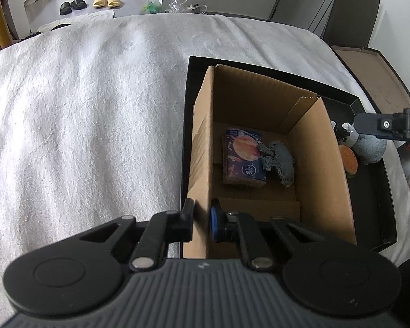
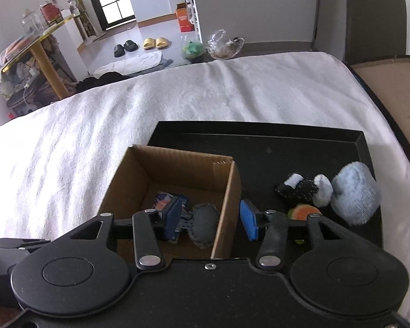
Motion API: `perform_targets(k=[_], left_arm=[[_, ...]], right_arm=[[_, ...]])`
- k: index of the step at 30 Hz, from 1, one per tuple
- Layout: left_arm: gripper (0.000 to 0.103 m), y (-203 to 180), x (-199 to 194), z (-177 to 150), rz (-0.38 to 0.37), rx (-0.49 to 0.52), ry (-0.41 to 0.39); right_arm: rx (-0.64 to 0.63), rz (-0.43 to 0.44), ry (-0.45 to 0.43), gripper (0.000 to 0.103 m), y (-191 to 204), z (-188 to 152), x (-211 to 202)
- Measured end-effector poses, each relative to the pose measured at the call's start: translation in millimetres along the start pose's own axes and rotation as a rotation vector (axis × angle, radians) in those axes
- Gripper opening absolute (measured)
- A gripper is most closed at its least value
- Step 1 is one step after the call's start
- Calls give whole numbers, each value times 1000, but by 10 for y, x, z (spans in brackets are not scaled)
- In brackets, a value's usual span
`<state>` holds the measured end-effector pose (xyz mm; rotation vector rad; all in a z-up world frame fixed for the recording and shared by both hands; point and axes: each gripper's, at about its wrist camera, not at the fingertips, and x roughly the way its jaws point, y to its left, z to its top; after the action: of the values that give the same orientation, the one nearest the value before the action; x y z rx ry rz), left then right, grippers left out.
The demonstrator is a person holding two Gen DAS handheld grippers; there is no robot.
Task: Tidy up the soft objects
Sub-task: 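Carry the denim plush with the right gripper into the box and release, then move the right gripper to the burger plush and grasp it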
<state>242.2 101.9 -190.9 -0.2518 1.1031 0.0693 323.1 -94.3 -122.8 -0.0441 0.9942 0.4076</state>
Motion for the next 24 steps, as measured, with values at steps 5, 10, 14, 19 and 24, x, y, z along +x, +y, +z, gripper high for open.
perform_targets(k=[5, 10, 14, 19, 24], left_arm=[[11, -10, -5, -3, 9, -2, 0], [11, -28, -20, -8, 22, -1, -3], [12, -69, -19, -6, 45, 15, 7], [18, -93, -26, 11, 73, 17, 9], [39, -132, -34, 25, 102, 27, 5]], right_arm=[[9, 0, 10, 48, -76, -40, -29], [18, 8, 26, 49, -161, -87, -33], [28, 32, 35, 54, -248, -129, -37], [44, 35, 46, 57, -413, -191, -33], [80, 28, 50, 58, -644, -260, -25]])
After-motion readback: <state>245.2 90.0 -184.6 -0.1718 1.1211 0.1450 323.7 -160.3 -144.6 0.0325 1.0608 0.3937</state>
